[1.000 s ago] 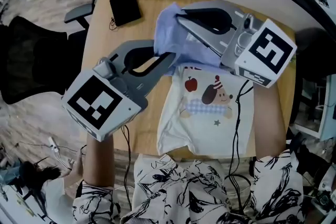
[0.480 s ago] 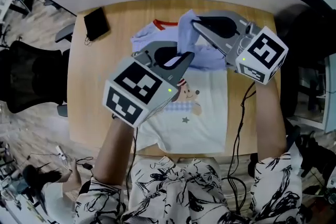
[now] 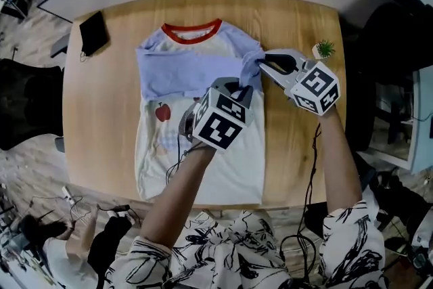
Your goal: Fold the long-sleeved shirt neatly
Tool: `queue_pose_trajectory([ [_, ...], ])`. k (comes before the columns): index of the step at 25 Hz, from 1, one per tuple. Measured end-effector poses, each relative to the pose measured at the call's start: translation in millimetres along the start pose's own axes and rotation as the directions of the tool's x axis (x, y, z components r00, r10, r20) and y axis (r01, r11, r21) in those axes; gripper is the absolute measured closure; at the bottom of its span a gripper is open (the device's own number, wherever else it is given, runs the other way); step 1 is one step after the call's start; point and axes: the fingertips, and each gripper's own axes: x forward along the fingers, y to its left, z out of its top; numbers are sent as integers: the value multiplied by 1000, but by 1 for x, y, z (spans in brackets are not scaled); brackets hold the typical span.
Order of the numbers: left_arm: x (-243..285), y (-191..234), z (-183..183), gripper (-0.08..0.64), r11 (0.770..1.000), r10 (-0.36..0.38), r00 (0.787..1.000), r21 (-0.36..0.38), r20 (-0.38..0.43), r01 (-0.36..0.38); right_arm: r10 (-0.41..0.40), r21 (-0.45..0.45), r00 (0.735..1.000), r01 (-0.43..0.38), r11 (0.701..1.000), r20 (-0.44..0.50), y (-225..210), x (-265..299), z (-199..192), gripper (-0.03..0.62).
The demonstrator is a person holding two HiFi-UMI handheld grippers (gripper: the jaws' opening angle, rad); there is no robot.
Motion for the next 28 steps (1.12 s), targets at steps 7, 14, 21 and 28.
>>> queue_pose_trajectory([
  [7,58,-9,-38,520,994,-1,1000,-109,-21,-2,-55,77,990,65,995,-128,-27,-24,-68,477],
  [14,71,-1,-62,278,958,3,1000,-286,0,-3,-46,73,989,57,996,-137,-14,-22,-75,476],
  [21,30,6,-60,233,966,56,997,-256,57,-40,-57,91,987,71,993,-148,2,-25,-81,469],
  [28,-83,-6,-54,208,988,83,970,-146,230,-50,-205,132,969,223,966,-134,38,-69,-85,444],
])
